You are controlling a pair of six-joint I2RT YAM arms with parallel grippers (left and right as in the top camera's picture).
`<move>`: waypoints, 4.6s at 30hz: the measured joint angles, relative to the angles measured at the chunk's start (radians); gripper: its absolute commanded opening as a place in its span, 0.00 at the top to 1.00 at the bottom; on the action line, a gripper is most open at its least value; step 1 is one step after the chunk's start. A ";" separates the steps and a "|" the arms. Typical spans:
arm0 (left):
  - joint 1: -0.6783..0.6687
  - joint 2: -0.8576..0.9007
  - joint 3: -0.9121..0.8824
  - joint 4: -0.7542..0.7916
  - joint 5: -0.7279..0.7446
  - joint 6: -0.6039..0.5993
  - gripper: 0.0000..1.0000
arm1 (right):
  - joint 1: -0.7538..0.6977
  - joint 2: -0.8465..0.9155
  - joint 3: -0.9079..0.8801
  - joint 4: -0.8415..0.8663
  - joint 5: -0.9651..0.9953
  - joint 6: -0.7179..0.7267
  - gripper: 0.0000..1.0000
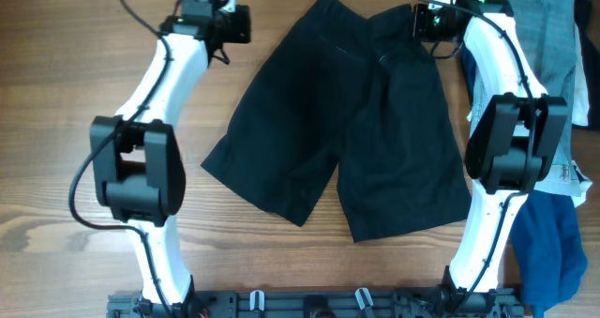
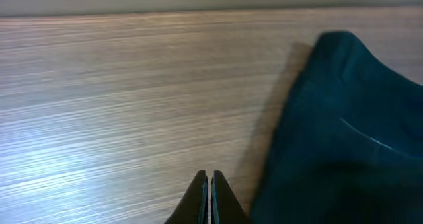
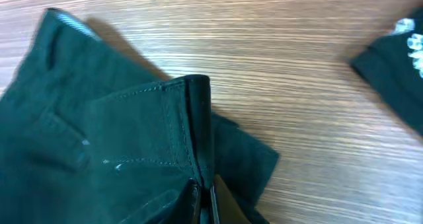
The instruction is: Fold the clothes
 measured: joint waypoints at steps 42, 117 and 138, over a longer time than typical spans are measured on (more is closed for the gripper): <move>0.000 0.148 -0.025 -0.489 0.162 0.222 0.96 | -0.060 -0.359 0.004 -0.386 0.092 0.049 0.01; -0.098 -0.199 -0.452 -0.616 0.042 -0.432 0.40 | 0.038 -0.135 0.003 -0.030 0.088 -0.002 0.01; -0.058 -0.364 -0.368 -0.469 -0.198 -0.425 0.34 | 0.005 0.088 -0.002 -0.023 0.185 0.200 0.96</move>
